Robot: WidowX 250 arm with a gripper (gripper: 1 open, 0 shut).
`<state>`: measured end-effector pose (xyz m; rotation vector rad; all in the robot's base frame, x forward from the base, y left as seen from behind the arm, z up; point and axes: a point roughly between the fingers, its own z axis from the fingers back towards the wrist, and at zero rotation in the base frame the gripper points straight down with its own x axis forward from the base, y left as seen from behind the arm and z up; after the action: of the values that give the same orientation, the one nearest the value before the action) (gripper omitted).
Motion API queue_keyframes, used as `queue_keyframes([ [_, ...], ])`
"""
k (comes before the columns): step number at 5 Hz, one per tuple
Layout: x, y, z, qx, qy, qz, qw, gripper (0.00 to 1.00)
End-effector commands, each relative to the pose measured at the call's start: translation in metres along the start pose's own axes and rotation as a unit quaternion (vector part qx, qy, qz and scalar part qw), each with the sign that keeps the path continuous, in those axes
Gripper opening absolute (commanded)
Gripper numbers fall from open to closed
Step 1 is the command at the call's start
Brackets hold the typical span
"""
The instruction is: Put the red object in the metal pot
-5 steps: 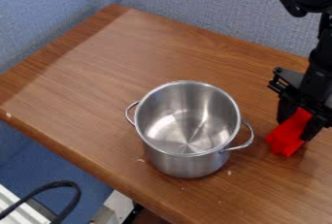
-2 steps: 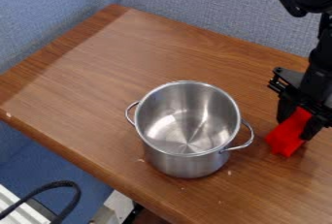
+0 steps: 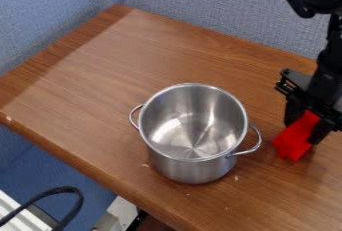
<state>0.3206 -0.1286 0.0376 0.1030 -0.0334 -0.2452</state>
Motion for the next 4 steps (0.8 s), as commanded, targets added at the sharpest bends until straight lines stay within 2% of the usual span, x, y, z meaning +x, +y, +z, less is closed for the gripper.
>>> queue_keyframes([
  [1, -0.0017, 0.0043, 0.0001, 0.008, -0.001, -0.004, 1.0, 0.0],
  [4, -0.0053, 0.0082, -0.0052, 0.012, 0.006, 0.0, 0.9999, 0.0],
])
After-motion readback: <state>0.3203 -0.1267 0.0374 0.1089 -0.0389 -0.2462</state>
